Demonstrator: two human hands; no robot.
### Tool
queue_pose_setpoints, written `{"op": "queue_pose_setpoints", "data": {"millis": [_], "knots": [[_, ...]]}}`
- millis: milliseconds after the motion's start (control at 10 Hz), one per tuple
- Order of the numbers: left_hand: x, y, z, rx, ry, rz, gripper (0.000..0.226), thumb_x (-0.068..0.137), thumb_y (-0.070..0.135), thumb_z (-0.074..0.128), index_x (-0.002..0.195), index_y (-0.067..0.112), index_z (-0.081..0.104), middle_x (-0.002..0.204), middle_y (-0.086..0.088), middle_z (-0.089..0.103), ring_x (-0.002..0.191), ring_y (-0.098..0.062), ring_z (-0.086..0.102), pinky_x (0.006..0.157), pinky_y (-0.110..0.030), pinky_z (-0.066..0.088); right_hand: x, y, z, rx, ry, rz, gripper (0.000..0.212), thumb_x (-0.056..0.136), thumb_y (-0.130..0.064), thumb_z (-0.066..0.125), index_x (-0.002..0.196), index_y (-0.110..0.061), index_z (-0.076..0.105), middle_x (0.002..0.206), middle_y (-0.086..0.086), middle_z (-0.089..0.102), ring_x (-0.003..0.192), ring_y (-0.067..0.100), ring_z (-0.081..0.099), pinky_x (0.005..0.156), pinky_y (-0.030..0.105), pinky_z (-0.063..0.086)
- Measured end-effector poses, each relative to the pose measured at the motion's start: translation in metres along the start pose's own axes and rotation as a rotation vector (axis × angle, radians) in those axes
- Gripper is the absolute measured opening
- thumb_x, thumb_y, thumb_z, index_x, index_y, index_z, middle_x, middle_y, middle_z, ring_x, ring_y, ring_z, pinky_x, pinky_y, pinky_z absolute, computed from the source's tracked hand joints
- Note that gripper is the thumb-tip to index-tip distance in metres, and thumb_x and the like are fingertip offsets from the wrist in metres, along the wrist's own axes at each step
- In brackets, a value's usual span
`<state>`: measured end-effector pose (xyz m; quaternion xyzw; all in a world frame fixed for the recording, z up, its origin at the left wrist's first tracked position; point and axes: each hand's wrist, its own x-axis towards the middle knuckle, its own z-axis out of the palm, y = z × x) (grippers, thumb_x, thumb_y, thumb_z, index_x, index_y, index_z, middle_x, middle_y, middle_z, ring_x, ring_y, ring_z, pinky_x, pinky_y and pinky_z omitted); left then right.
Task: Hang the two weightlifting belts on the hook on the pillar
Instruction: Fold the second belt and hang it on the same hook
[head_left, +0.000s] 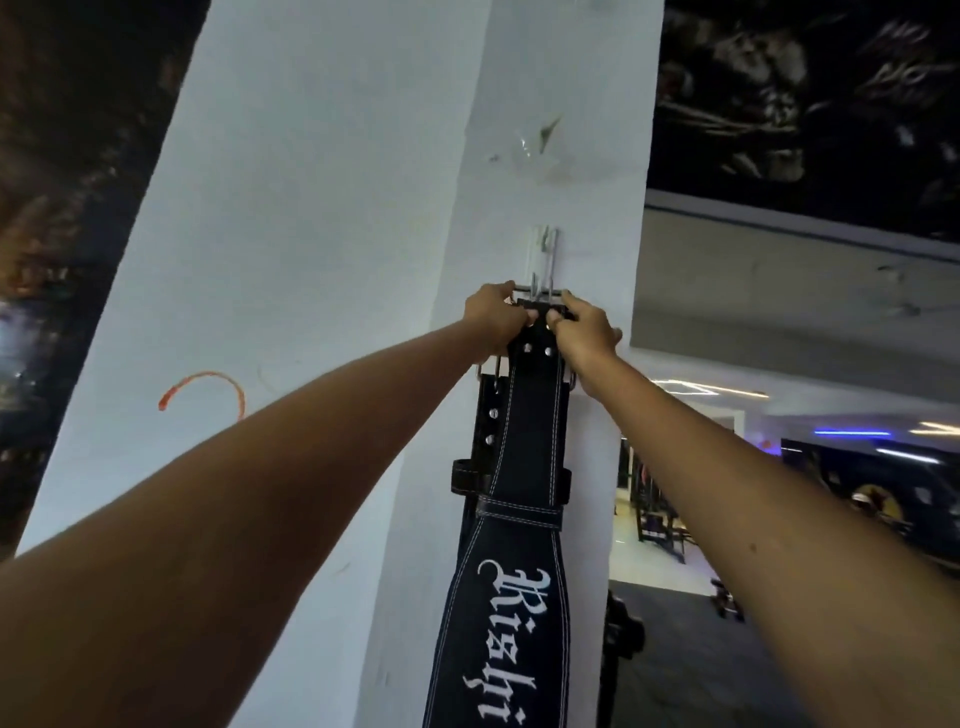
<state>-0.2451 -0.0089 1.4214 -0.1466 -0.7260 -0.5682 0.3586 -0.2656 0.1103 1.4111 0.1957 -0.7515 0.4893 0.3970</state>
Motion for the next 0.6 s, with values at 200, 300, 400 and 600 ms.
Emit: {"op": "queue_pose_setpoints", "data": {"millis": [200, 300, 400, 600], "knots": [[-0.011, -0.005, 0.004, 0.319, 0.083, 0.117, 0.061, 0.090, 0.026, 0.062, 0.146, 0.022, 0.038, 0.134, -0.017, 0.053, 0.123, -0.035, 0.051, 0.103, -0.043, 0.045, -0.010, 0.007, -0.009, -0.087, -0.075, -0.022, 0.051, 0.101, -0.035, 0.045, 0.149, -0.040, 0.031, 0.146, 0.007, 0.051, 0.140, 0.033, 0.021, 0.115, 0.055, 0.021], [-0.025, -0.009, 0.003, 0.602, 0.064, 0.171, 0.065, 0.095, 0.031, 0.052, 0.152, 0.022, 0.022, 0.141, -0.020, 0.039, 0.130, -0.040, 0.035, 0.108, -0.042, 0.029, -0.026, 0.010, -0.010, -0.194, -0.084, -0.040, 0.053, 0.103, -0.039, 0.041, 0.151, -0.046, 0.020, 0.141, 0.007, 0.054, 0.139, 0.031, 0.024, 0.108, 0.056, 0.021], [-0.044, -0.023, -0.003, 0.688, 0.022, 0.253, 0.066, 0.096, 0.032, 0.049, 0.153, 0.019, 0.019, 0.148, -0.016, 0.034, 0.134, -0.039, 0.026, 0.107, -0.048, 0.030, -0.046, 0.016, -0.006, -0.326, -0.038, -0.143, 0.056, 0.103, -0.031, 0.041, 0.153, -0.041, 0.018, 0.140, 0.001, 0.054, 0.132, 0.029, 0.032, 0.095, 0.051, 0.028], [-0.094, -0.045, -0.005, 0.954, -0.019, 0.346, 0.069, 0.096, 0.035, 0.046, 0.153, 0.018, 0.011, 0.162, -0.001, 0.011, 0.143, -0.030, 0.015, 0.101, -0.062, 0.036, -0.082, 0.031, -0.010, -0.559, -0.066, -0.318, 0.058, 0.101, -0.021, 0.046, 0.154, -0.021, 0.024, 0.165, 0.004, 0.020, 0.149, 0.026, 0.020, 0.102, 0.052, 0.032]]}}
